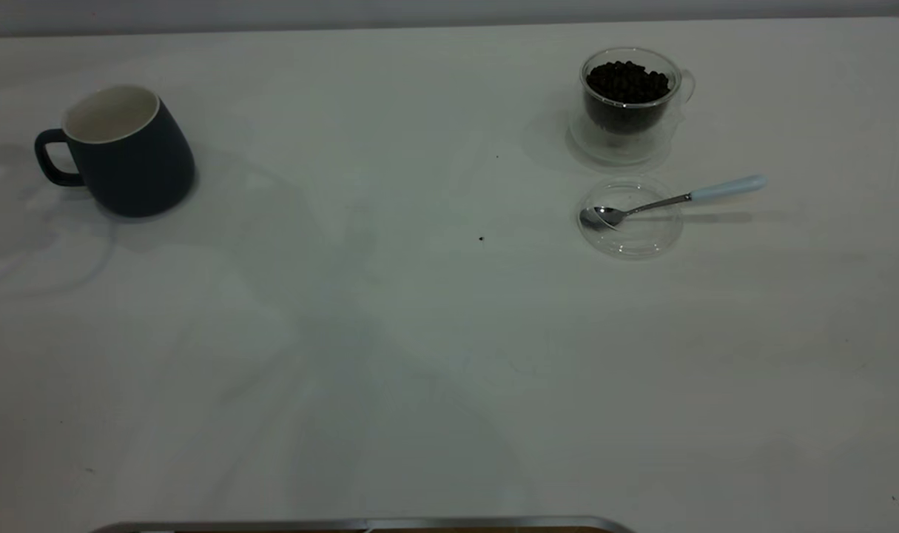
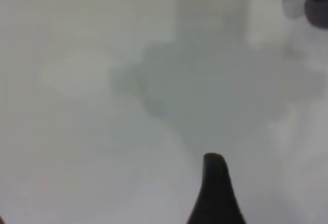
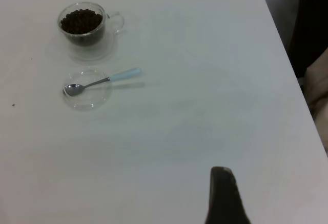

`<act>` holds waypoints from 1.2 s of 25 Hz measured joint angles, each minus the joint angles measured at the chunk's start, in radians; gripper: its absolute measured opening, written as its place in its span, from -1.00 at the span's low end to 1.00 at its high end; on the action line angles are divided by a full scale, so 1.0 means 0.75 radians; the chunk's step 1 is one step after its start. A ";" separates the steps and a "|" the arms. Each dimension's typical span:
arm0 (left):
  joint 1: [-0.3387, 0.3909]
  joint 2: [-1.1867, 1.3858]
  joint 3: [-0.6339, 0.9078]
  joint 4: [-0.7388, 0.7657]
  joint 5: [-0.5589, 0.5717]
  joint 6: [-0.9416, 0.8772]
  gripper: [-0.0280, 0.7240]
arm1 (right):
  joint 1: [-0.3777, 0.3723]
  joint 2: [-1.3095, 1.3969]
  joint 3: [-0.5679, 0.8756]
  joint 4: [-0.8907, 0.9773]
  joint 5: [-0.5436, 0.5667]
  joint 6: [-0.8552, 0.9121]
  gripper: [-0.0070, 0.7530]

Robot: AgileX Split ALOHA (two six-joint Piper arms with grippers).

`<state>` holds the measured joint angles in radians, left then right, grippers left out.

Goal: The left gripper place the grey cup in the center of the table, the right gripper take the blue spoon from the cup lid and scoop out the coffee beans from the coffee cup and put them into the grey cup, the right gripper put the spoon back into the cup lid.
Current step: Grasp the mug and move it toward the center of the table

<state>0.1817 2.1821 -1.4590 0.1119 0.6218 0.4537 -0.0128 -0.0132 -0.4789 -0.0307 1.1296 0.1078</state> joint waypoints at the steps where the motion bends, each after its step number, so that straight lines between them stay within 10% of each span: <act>1: -0.011 0.015 0.000 0.015 -0.029 0.003 0.75 | 0.000 0.000 0.000 0.000 0.000 0.000 0.41; 30: -0.206 0.255 -0.009 0.191 -0.455 0.414 0.62 | 0.000 0.000 0.000 0.000 0.000 0.000 0.41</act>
<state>0.0275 2.3733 -1.4659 0.2552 0.2802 0.7643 -0.0128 -0.0132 -0.4789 -0.0307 1.1296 0.1078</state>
